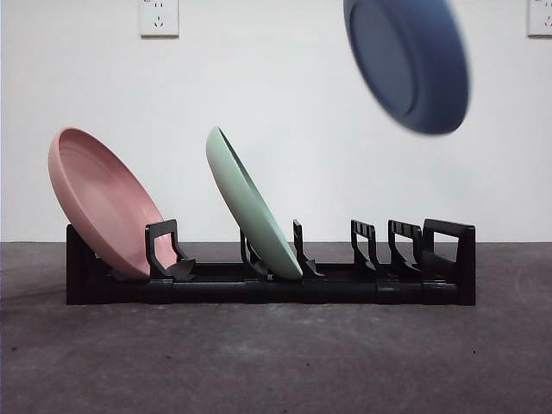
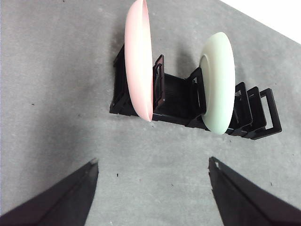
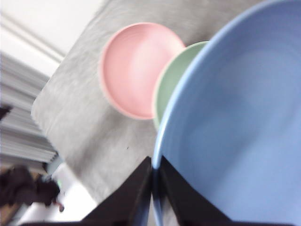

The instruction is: Place the plate

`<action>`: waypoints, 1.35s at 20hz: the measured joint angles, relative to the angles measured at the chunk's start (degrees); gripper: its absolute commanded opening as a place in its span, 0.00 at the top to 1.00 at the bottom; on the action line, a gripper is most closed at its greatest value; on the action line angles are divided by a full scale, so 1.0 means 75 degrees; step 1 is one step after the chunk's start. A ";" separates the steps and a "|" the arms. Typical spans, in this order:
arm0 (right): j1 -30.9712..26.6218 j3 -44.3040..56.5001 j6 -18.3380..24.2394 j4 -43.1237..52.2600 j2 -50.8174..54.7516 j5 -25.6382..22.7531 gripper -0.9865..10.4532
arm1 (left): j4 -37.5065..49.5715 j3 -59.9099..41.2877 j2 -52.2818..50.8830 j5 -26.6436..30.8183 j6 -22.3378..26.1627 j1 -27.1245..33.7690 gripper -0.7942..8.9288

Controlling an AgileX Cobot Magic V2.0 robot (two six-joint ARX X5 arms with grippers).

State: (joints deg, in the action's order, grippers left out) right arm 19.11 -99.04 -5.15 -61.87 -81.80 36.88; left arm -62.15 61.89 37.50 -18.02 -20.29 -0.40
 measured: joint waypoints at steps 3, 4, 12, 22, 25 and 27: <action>0.0163 0.0597 0.0277 0.0388 0.0909 -0.0009 0.90 | 0.0000 0.0000 0.0000 0.0000 0.0000 0.0000 0.53; 0.0198 0.0901 0.0306 0.0699 0.1297 -0.0006 0.90 | 0.0000 0.0000 0.0000 0.0000 0.0000 0.0000 0.53; 0.0268 0.4657 0.0423 0.3217 0.4934 -0.0417 0.90 | 0.0000 0.0000 0.0000 0.0000 0.0000 0.0000 0.53; 0.1798 0.7125 0.1256 0.1818 0.7099 -0.2034 0.90 | 0.0000 0.0000 0.0000 0.0000 0.0000 0.0000 0.53; 0.2600 0.7125 0.2020 0.1311 0.6983 -0.2882 0.90 | 0.0000 0.0000 0.0000 0.0000 0.0009 0.0000 0.53; 0.3121 0.7125 0.2384 0.1224 0.6831 -0.3404 0.90 | 0.0000 0.0000 0.0000 0.0003 0.0061 0.0000 0.53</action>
State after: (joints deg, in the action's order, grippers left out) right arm 42.52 -45.60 12.73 -52.69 -30.57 11.35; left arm -62.15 61.89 37.50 -18.00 -19.84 -0.40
